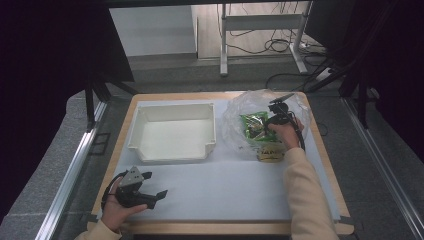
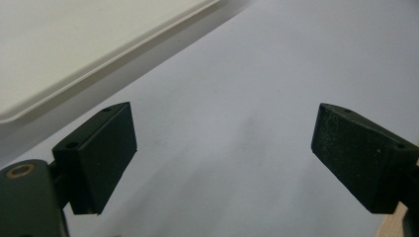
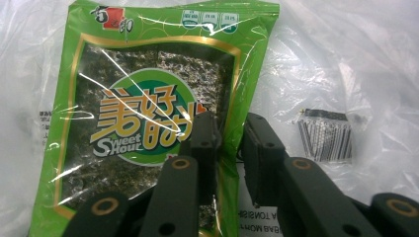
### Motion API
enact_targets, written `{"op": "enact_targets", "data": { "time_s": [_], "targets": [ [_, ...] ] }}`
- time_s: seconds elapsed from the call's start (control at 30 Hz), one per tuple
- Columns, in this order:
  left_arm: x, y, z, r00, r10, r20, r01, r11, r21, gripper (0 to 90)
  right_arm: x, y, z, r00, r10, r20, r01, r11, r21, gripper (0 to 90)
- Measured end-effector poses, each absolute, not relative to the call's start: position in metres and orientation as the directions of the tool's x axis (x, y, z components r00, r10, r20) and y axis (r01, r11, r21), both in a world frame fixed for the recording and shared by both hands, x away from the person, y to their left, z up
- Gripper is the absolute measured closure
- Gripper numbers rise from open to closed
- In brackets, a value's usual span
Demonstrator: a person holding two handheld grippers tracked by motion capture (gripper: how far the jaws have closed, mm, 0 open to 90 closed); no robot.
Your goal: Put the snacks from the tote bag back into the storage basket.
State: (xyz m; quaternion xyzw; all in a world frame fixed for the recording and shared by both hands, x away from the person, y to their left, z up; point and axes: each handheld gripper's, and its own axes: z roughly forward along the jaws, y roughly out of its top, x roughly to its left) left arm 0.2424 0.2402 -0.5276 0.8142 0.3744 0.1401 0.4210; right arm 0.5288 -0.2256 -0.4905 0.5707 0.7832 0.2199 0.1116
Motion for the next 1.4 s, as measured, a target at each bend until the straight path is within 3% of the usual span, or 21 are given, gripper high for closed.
{"op": "enact_targets", "data": {
  "time_s": [0.2,0.7,1.4],
  "targets": [
    [0.242,0.24,-0.528,0.682,0.726,-0.087,0.491,-0.366,0.791,10.3,0.528,-0.221,-0.491,-0.299,0.952,0.062,0.854,0.238,0.463,83.9],
    [0.243,0.242,-0.527,0.678,0.729,-0.088,0.492,-0.361,0.792,10.3,0.525,-0.218,-0.487,-0.286,0.957,0.045,0.851,0.233,0.47,88.8],
    [0.243,0.242,-0.528,0.678,0.73,-0.086,0.492,-0.364,0.791,10.3,0.499,-0.234,-0.449,-0.304,0.95,0.076,0.768,0.197,0.609,89.8]
  ]
}}
